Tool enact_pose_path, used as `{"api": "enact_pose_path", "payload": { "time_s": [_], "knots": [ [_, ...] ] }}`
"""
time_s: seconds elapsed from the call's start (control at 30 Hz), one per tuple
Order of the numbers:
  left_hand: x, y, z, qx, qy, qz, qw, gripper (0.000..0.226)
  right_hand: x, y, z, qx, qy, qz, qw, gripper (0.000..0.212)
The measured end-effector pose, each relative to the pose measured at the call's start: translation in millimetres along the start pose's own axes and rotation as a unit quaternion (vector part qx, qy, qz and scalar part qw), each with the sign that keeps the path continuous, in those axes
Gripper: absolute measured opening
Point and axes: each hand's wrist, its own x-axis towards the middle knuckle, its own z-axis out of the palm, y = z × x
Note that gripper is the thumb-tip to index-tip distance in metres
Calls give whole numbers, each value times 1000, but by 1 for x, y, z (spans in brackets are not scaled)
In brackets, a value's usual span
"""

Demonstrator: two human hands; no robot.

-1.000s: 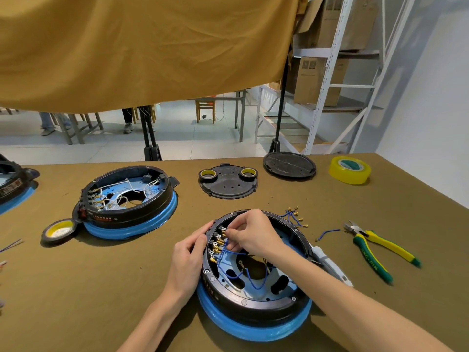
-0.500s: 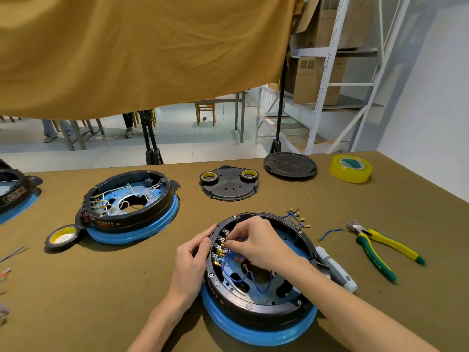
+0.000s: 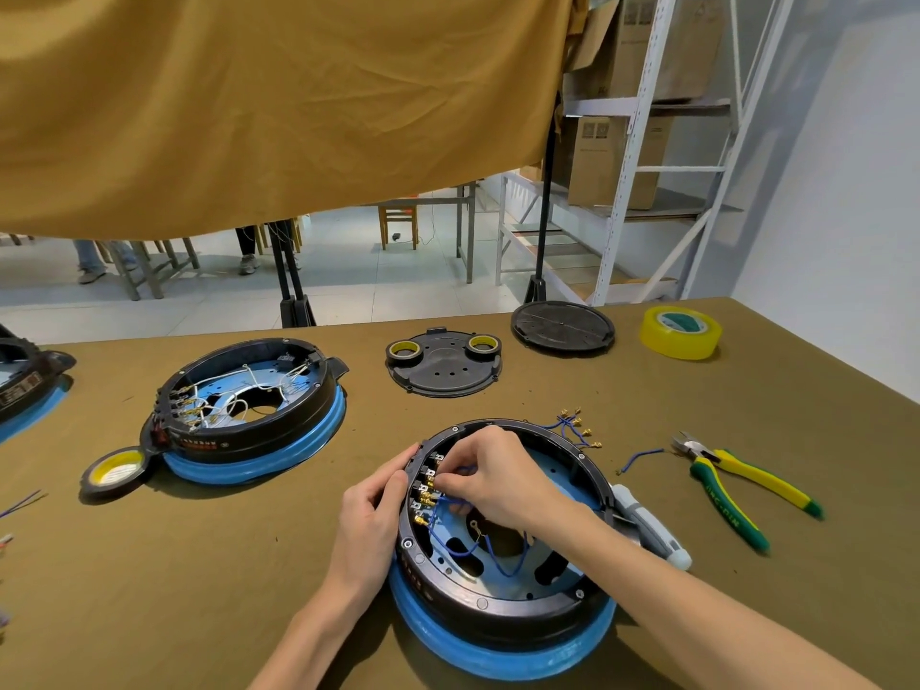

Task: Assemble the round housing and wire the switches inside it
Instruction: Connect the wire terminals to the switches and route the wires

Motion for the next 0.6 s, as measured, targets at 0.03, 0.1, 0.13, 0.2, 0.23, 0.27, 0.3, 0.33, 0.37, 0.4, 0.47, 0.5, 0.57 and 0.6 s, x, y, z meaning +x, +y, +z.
{"api": "enact_pose_path", "payload": {
  "time_s": [0.03, 0.1, 0.13, 0.2, 0.23, 0.27, 0.3, 0.33, 0.37, 0.4, 0.47, 0.5, 0.57, 0.6],
  "knots": [
    [-1, 0, 0, 0, -4, -1, 1000, 36, -1, 0, 0, -4, 2, -1, 1000, 8],
    [-1, 0, 0, 6, -14, 1, 1000, 37, -3, -2, -4, -6, -2, 5, 1000, 5],
    [-1, 0, 0, 12, -15, 4, 1000, 37, -5, -2, -7, 13, -11, 13, 1000, 4],
    [-2, 0, 0, 27, -17, 11, 999, 36, -6, -1, -14, 85, -23, 52, 995, 12],
    [-2, 1, 0, 27, -16, 13, 999, 35, -7, 0, -19, 106, -27, 73, 991, 13],
    [-1, 1, -1, 23, -16, 15, 999, 33, -7, 1, -22, 101, -27, 82, 991, 11],
    [0, 1, -1, 22, -16, 18, 999, 32, -7, 2, -25, 85, -25, 83, 993, 10],
    [0, 1, -1, 22, -16, 19, 999, 31, -7, 3, -25, 73, -26, 83, 994, 13],
    [0, 1, 0, 21, -17, 17, 999, 32, -6, 3, -24, 68, -27, 82, 994, 15],
    [0, 1, 0, 19, -17, 16, 1000, 32, -6, 2, -23, 65, -26, 80, 994, 16],
    [0, 1, 0, 12, -19, 12, 1000, 33, -2, 1, -21, 52, -26, 74, 995, 16],
    [-1, 1, 0, 9, -18, 9, 1000, 33, -1, 0, -21, 41, -28, 71, 996, 15],
    [-2, 2, 0, 12, -14, 9, 1000, 33, 0, 0, -22, 38, -33, 73, 996, 14],
    [-2, 3, 0, 13, -13, 9, 1000, 32, -2, 1, -24, 46, -37, 75, 995, 14]
  ]
}}
